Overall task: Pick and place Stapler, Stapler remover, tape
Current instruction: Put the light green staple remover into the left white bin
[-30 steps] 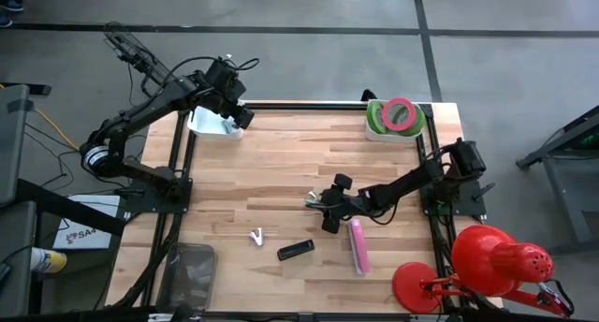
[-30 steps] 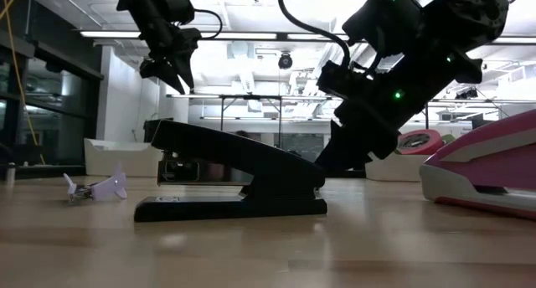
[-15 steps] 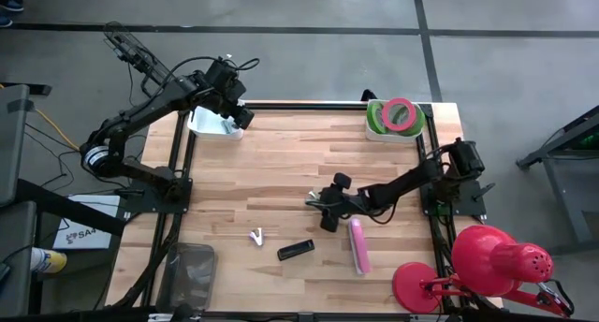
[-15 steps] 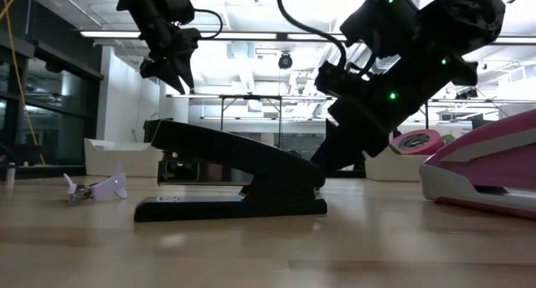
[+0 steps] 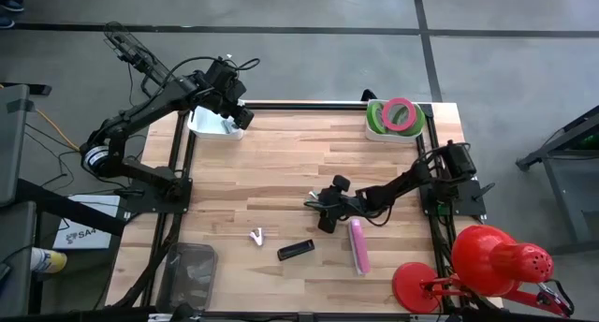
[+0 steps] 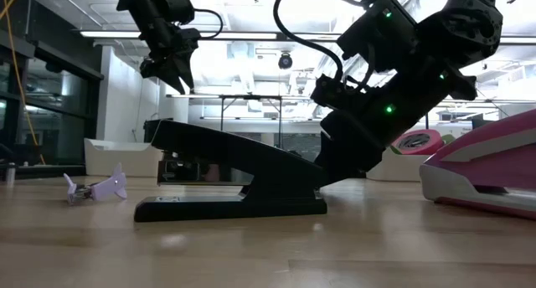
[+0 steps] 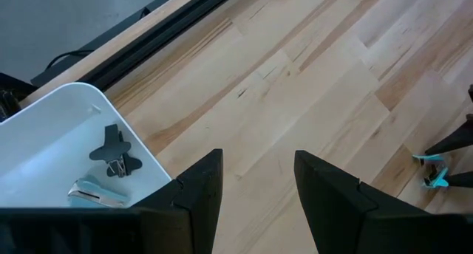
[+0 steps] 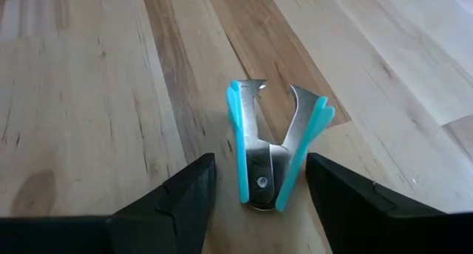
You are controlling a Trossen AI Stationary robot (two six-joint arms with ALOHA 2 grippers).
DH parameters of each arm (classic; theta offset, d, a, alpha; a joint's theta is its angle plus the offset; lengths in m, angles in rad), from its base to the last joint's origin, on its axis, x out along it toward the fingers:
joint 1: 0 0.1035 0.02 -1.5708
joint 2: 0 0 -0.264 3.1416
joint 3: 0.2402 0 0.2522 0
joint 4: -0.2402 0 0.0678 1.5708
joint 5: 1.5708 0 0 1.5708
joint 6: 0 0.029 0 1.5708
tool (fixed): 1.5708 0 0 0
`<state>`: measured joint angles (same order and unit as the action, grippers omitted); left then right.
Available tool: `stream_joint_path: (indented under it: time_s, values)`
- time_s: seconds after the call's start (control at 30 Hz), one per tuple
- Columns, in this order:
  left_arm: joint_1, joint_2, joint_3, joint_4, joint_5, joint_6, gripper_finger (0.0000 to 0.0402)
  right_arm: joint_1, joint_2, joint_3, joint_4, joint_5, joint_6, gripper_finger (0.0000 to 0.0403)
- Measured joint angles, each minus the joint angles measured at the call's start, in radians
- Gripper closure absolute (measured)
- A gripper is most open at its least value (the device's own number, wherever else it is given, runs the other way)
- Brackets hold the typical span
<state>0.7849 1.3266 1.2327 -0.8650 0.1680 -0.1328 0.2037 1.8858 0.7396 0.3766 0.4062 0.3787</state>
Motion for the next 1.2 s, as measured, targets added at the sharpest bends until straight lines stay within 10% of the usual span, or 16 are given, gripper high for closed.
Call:
stream_joint_path:
  time_s: [0.43, 0.83, 1.2]
  values:
    - [0.000, 0.000, 0.000, 0.000, -0.004, 0.009, 0.0236, 0.000, 0.005, 0.001, 0.023, -0.023, 0.006, 0.0323]
    - [0.000, 0.000, 0.000, -0.002, -0.006, 0.028, 0.0236, -0.005, -0.009, 0.028, 0.008, -0.050, 0.064, 0.0324]
    - [0.000, 0.000, 0.000, 0.009, 0.011, 0.086, 0.0236, -0.126, -0.063, 0.306, -0.449, -0.129, -0.140, 0.0324]
